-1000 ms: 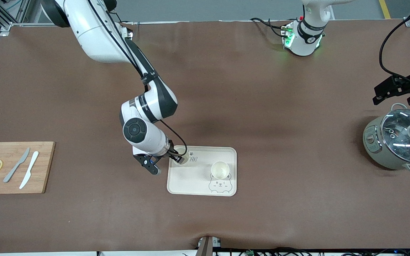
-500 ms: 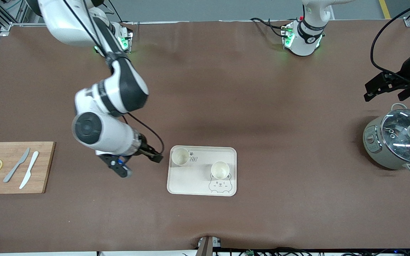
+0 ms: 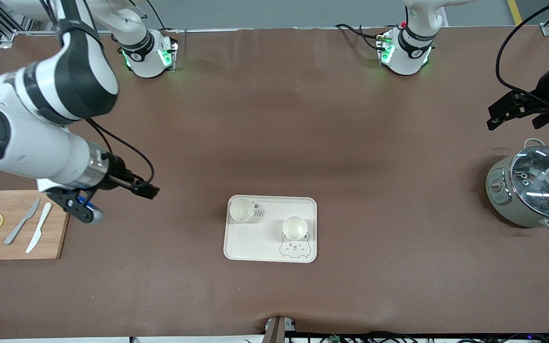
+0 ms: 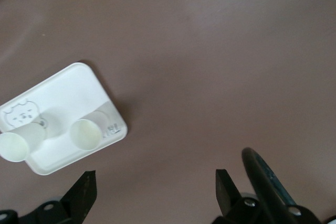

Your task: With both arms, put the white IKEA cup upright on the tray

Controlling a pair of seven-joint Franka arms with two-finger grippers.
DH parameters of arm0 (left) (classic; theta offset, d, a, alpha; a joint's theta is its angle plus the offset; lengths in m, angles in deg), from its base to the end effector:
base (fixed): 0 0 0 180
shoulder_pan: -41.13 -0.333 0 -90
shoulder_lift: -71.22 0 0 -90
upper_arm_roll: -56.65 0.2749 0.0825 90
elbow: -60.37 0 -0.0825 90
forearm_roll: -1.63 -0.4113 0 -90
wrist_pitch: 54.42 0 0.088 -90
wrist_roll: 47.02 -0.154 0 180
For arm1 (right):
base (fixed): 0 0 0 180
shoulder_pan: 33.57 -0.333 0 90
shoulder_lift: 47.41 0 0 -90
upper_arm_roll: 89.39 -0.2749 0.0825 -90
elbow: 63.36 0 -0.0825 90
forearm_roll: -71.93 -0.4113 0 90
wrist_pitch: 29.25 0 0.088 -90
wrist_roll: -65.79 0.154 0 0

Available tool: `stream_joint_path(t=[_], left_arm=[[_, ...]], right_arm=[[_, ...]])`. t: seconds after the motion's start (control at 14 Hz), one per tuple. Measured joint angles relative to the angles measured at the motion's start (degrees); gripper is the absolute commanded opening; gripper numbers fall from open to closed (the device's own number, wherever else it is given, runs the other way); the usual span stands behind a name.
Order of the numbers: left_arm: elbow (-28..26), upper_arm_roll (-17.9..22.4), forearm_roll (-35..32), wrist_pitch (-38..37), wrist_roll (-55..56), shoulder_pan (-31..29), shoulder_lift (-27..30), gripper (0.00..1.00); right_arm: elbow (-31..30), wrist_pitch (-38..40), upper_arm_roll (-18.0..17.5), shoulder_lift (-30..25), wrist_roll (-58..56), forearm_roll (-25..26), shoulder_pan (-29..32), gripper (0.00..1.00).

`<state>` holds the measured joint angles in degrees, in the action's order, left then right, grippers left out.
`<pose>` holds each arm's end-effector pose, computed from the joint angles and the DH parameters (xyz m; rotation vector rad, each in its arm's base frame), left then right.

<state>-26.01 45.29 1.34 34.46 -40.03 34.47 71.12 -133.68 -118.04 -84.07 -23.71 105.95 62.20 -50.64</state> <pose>0.5809 -0.0469 0.5652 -3.1398 -0.0631 -0.0662 0.6540 0.1726 0.4459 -2.9621 0.7465 0.2123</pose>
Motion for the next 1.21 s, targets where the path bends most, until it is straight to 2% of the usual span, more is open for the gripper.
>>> stream_joint_path(t=[0.5,1.0,1.21], left_arm=[[-0.08,-0.09,0.00,-0.25,4.55,0.01,0.03,1.00],[-0.11,-0.59,0.00,-0.24,4.69,0.02,0.05,1.00],[-0.10,-0.62,0.00,-0.15,4.69,0.02,0.05,1.00]], right_arm=[[-2.79,6.23,0.29,-7.74,-25.01,5.50,8.70,1.00],[-12.11,6.97,0.36,-20.17,-39.87,9.90,13.87,1.00],[-13.78,8.15,0.39,-23.22,-46.42,10.01,17.53,1.00]])
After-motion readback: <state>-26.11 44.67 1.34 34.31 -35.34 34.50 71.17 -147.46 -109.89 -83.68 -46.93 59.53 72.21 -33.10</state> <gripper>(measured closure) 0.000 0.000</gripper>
